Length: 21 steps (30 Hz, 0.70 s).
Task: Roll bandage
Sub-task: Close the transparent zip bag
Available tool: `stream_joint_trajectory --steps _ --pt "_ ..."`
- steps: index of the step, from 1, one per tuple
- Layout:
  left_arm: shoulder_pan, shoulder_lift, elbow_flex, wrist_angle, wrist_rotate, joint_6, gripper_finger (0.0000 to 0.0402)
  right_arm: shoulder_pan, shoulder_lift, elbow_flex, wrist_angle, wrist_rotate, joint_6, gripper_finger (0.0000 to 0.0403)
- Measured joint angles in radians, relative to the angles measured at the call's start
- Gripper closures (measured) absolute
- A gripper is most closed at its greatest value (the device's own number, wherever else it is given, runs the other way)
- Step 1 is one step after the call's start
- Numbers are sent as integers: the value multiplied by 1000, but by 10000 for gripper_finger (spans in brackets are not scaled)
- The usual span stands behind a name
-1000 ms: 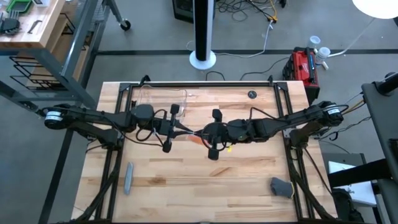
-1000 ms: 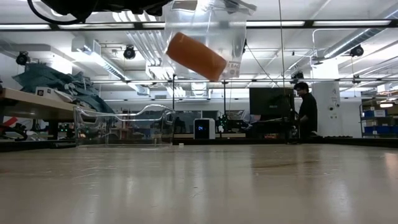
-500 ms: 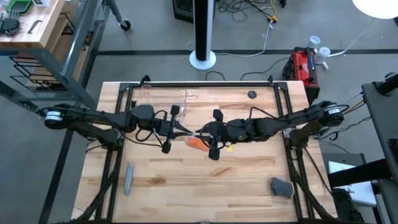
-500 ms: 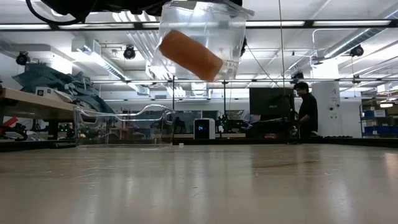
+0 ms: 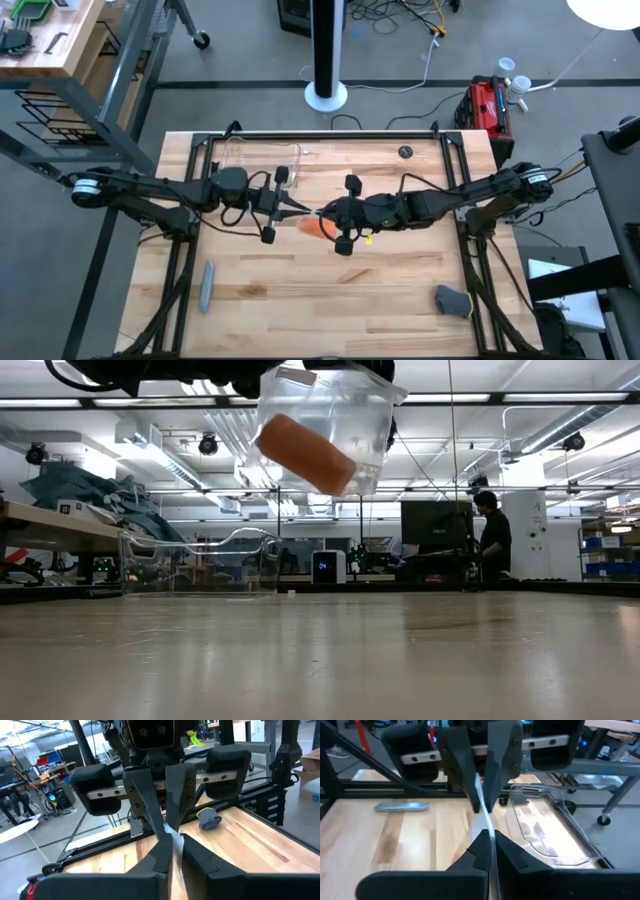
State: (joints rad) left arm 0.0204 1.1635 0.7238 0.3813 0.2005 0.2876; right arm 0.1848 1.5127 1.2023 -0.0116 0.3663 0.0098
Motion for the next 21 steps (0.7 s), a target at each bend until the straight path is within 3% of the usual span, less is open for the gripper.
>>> stream_joint_trajectory --steps 8,15,21 --pt "2 -1 0 21 0 -41 318 3 1 0 24 78 3 402" --pt "1 7 0 73 -15 -47 259 5 1 -4 55 80 0 402" --pt "3 26 0 108 -60 -35 248 5 2 -7 81 74 -5 403"
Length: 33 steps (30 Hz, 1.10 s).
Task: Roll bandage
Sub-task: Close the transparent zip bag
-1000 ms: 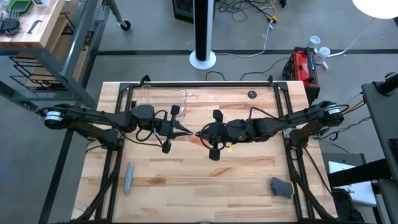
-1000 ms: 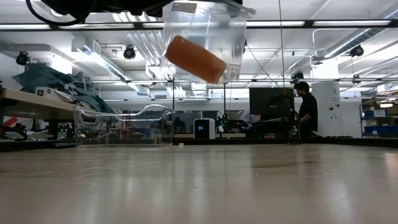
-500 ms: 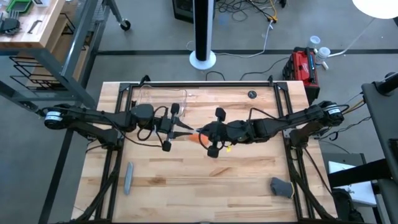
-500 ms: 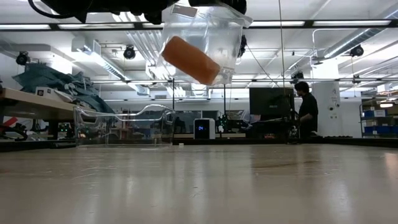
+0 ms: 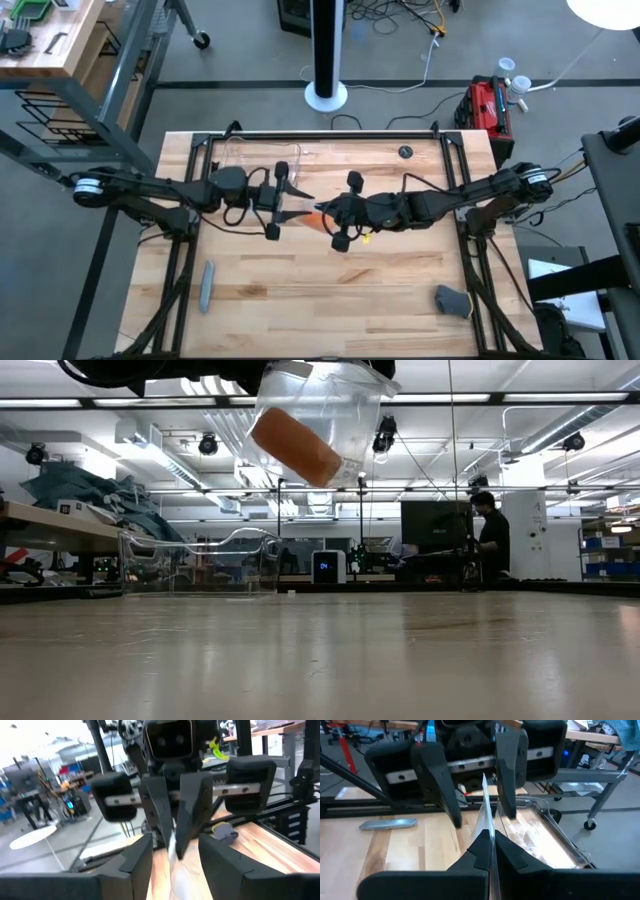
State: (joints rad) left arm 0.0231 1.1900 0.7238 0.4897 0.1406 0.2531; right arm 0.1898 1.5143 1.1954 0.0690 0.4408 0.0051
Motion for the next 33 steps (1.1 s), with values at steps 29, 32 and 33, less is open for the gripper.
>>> stream_joint_trajectory --steps 29,32,33 --pt "1 2 -6 15 58 126 400 5 -7 60 -157 -7 63 346" --pt "1 2 -7 6 87 131 401 5 -5 102 -259 -23 102 321" --pt "0 2 -7 5 88 131 401 5 -5 110 -277 -40 108 313"
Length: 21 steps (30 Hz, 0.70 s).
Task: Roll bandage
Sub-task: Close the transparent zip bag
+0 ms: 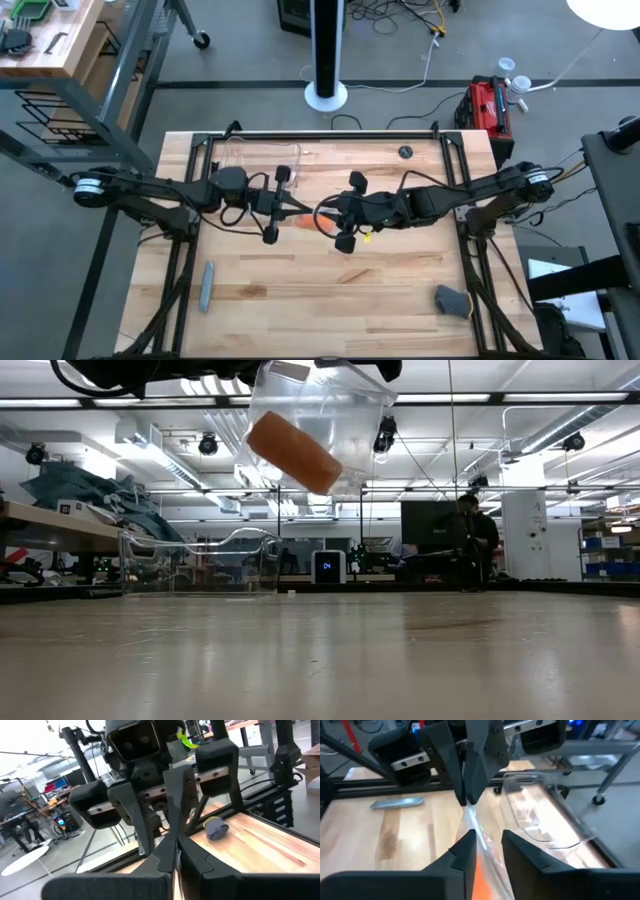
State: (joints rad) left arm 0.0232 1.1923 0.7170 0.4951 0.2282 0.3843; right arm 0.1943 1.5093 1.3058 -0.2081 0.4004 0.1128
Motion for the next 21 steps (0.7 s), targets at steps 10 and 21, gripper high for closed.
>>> stream_joint_trajectory --steps 10,21 --pt "0 -1 0 -21 46 18 401 -7 4 7 -28 -97 7 350" --pt "1 -6 3 -42 -132 -87 359 -6 4 7 -21 -32 25 400"
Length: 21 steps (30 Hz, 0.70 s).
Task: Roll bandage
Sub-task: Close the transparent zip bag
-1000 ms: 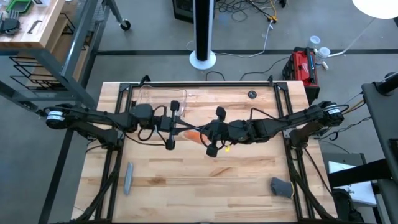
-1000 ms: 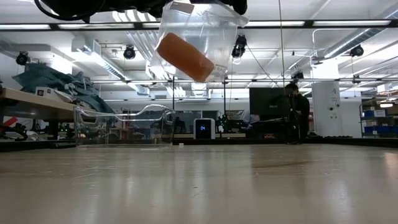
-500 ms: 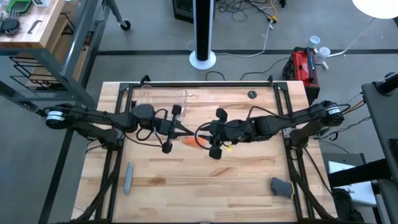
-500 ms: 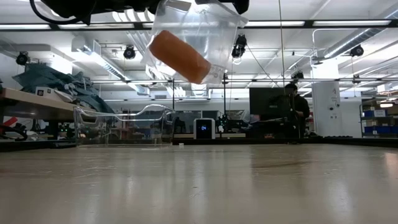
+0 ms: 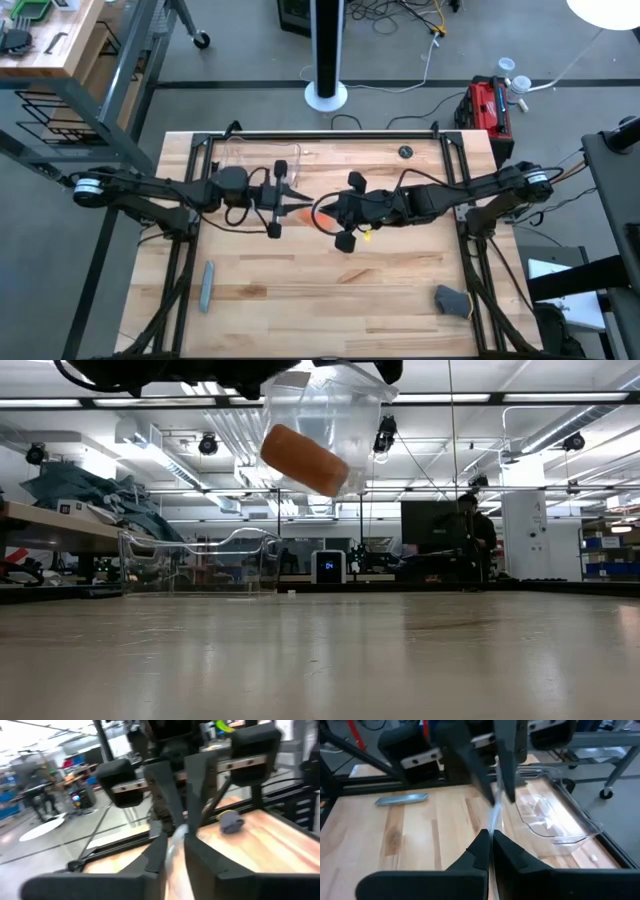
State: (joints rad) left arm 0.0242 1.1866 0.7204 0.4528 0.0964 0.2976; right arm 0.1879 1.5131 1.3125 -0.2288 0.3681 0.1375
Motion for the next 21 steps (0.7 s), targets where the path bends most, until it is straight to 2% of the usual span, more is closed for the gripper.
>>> stream_joint_trajectory --steps 6,11,15,21 --pt "-1 0 0 -1 25 -16 290 1 0 -2 3 24 19 401" --pt "-1 4 0 20 25 -13 259 2 0 -2 14 24 18 402" --pt "-1 18 1 56 25 -11 263 2 8 -3 41 22 6 402" --pt "-1 40 1 72 25 4 297 1 32 -1 41 22 1 403"
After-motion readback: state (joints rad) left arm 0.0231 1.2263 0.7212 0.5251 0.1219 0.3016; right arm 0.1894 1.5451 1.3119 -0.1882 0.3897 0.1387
